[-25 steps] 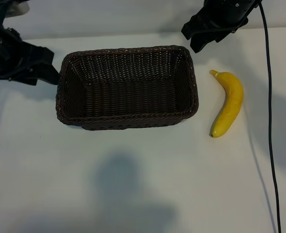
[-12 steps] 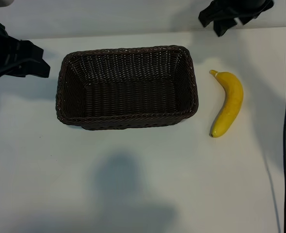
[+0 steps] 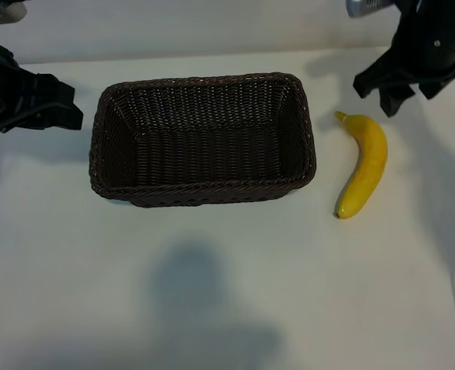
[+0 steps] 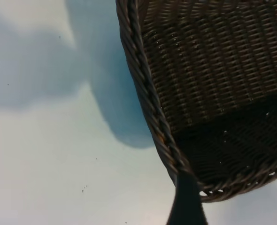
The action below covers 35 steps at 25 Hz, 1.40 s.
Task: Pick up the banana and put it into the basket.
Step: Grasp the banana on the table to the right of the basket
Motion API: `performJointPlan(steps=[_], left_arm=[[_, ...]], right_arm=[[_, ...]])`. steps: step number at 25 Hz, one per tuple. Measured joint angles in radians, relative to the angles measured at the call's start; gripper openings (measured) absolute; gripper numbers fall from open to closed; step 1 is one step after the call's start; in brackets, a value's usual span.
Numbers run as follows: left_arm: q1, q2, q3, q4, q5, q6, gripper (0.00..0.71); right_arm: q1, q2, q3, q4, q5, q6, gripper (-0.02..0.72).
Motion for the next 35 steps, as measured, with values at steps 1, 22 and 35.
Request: performJointPlan(steps=[1, 22, 35], left_arm=[[0.0, 0.001, 0.0, 0.0, -0.002, 0.0, 0.551], [0.0, 0.007, 0.049, -0.053, -0.067, 0.022, 0.551], [0.0, 0.007, 0.049, -0.053, -0.072, 0.022, 0.551]], right_arm=[[0.0, 0.0, 0.009, 0.007, 0.0, 0.0, 0.539], [0.0, 0.0, 0.023, -0.009, -0.01, 0.001, 0.439], [0.0, 0.056, 0.023, 0.045, -0.049, 0.034, 0.633]])
